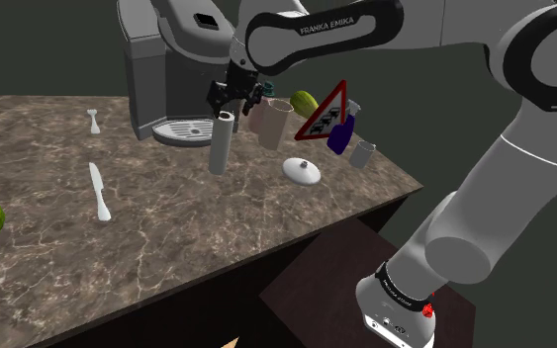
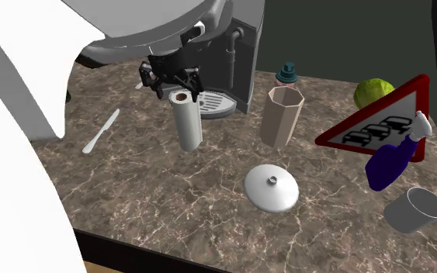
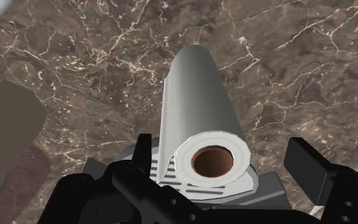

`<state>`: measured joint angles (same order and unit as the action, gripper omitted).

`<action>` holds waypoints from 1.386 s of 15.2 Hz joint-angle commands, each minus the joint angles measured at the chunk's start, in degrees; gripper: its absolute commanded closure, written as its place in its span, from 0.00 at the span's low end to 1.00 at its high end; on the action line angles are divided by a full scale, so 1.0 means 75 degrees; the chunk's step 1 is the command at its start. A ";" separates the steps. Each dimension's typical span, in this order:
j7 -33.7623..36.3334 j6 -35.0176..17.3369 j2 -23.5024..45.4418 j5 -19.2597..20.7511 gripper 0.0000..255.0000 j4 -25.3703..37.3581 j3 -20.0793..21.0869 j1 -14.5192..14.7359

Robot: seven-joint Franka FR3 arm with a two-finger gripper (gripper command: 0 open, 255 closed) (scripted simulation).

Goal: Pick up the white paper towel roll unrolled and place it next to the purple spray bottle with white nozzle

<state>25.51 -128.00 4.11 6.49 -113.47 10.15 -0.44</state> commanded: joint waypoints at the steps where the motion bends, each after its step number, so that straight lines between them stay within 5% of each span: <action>1: 0.0072 -0.0214 0.0169 0.0065 0.00 -0.0037 -0.0007 0.0005; 13: 0.0135 -0.0607 0.0448 0.0161 0.00 -0.0158 -0.0030 0.0003; 14: 0.0135 -0.0607 0.0448 0.0161 1.00 -0.0158 -0.0030 0.0003; 21: 0.0137 -0.0606 0.0449 0.0162 1.00 -0.0156 -0.0030 0.0004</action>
<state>26.54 -132.56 7.47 7.70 -114.63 9.93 -0.41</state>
